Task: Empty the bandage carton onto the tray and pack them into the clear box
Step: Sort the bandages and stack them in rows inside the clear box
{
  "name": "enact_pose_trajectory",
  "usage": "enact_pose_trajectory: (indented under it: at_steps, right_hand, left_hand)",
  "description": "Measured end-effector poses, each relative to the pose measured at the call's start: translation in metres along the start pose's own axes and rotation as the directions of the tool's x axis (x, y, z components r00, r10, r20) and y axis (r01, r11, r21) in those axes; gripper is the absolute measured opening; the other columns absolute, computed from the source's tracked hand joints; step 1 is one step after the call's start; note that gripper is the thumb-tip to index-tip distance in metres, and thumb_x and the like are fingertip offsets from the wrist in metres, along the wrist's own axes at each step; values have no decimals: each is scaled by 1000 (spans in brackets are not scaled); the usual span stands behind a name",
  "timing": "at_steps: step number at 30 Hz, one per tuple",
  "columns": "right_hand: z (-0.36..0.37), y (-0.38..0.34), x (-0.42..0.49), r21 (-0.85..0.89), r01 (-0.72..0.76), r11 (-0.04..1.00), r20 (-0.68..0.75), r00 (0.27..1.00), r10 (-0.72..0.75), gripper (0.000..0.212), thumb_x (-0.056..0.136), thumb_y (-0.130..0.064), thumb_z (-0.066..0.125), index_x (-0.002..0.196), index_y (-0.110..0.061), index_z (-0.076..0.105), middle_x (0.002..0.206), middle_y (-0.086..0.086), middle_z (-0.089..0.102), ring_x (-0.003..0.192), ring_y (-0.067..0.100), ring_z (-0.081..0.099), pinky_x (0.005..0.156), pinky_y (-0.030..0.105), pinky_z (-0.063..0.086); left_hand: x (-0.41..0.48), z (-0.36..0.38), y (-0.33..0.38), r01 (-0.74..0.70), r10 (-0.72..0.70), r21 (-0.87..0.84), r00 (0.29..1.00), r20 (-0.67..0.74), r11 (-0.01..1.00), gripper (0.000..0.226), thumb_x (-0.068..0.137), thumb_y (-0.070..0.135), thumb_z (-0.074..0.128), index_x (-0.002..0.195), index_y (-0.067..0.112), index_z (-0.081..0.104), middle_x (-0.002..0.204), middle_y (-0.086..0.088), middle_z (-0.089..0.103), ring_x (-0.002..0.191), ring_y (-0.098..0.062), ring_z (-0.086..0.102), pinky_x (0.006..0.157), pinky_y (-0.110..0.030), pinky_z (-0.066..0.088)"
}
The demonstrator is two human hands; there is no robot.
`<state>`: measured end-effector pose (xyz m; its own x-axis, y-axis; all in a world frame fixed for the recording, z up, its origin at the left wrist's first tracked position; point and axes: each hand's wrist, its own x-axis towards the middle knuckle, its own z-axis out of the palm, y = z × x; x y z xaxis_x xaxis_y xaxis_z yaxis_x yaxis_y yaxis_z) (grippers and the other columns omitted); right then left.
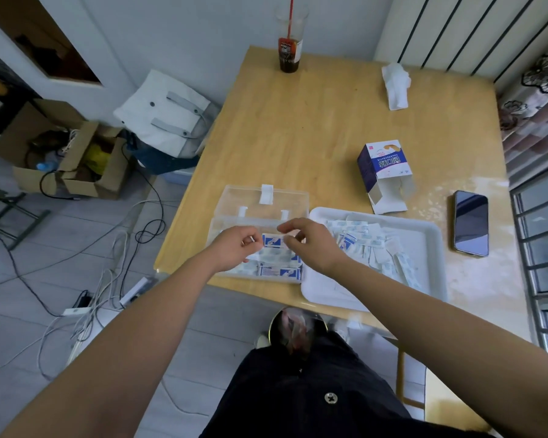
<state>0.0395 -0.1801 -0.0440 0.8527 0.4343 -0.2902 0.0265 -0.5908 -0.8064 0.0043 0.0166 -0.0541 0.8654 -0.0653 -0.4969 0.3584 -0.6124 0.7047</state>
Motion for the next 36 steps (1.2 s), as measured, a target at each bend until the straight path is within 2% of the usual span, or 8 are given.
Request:
enact_pose_trajectory:
  at_steps: [4,8,14,18,22,29,33,36]
  right_hand:
    - [18,-6,13,-275,21,961,125,992,14,19,89,-13,56,103,-8,68,100,7,68,80,16,52,74,28,44]
    - [23,-7,22,-71,-145,987,38,988,148,9,86,-15,66,95,-14,64,81,4,64,68,16,57,60,25,47]
    - [33,-9,32,94,-281,955,70,959,275,9,86,-7,66,94,-8,62,63,5,64,51,12,60,50,21,49]
    - [55,-14,40,78,-302,950,109,950,293,8,86,-3,65,94,-2,62,67,9,61,44,8,59,49,19,51]
    - [77,-15,47,-19,-285,958,144,948,285,9,87,2,60,96,1,64,62,5,60,42,7,60,59,26,58]
    - [90,-15,50,-319,-126,939,120,978,172,29,86,-4,58,112,-5,69,111,12,67,100,27,64,89,30,51]
    - [88,-15,53,-402,-30,915,203,972,121,28,88,-9,58,113,-5,69,112,14,64,103,29,61,89,34,49]
    - [74,-24,51,-248,35,968,148,989,2,25,92,-13,57,113,-11,69,105,5,66,88,14,60,78,19,44]
  left_hand:
    - [-6,-5,-6,-54,47,-72,995,-88,996,8,94,13,56,91,11,63,87,1,58,75,-12,54,61,-17,49]
    - [-5,-10,-22,-17,-22,-122,950,-311,992,6,89,21,65,84,16,66,85,-5,66,70,-18,57,67,-33,51]
    - [-8,-20,-33,194,-157,-1,788,-596,981,12,96,27,53,101,18,59,65,4,55,60,-16,52,49,-27,36]
    - [-7,-20,-38,360,-299,6,782,-547,933,29,93,28,55,120,17,56,80,2,59,71,-18,53,57,-28,37]
    - [-7,-20,-44,342,-320,-63,775,-545,937,27,92,26,57,117,15,60,74,7,53,67,-16,50,52,-26,35]
    - [-9,-23,-45,326,-315,-78,779,-542,942,20,91,25,59,109,17,62,61,9,48,53,-5,44,49,-23,34]
    - [-10,-25,-44,334,-307,-48,790,-531,941,19,91,27,59,107,18,62,62,9,50,53,-7,45,50,-24,35]
    - [-12,-26,-39,329,-296,-49,764,-573,943,18,92,30,57,105,18,61,64,9,50,55,-10,48,49,-24,35]
